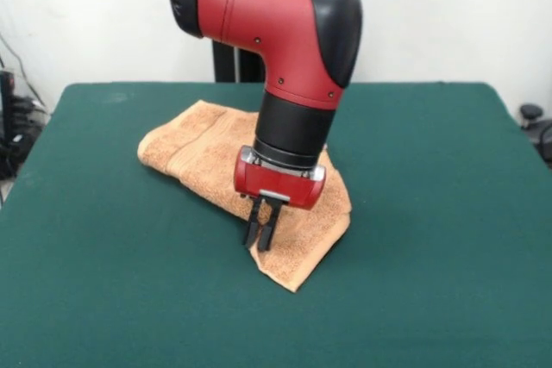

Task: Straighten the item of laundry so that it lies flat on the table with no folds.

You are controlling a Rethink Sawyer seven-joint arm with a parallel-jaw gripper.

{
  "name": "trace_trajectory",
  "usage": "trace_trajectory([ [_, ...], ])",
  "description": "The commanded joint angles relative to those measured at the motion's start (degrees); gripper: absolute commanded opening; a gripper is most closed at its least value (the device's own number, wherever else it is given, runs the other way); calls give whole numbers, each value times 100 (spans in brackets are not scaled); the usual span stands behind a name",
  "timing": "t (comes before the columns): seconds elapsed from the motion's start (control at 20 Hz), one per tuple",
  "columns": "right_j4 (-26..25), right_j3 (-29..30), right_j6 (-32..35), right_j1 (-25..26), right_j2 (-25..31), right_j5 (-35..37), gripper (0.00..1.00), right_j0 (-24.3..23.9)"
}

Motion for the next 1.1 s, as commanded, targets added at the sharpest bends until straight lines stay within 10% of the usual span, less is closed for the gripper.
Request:
trace_trajectory([
  [0.05, -48, 1071, 1037, 419, 673, 134, 0, 17],
  [1.1, 400, 1270, 1147, -956, -22, 2565, 0, 1083],
])
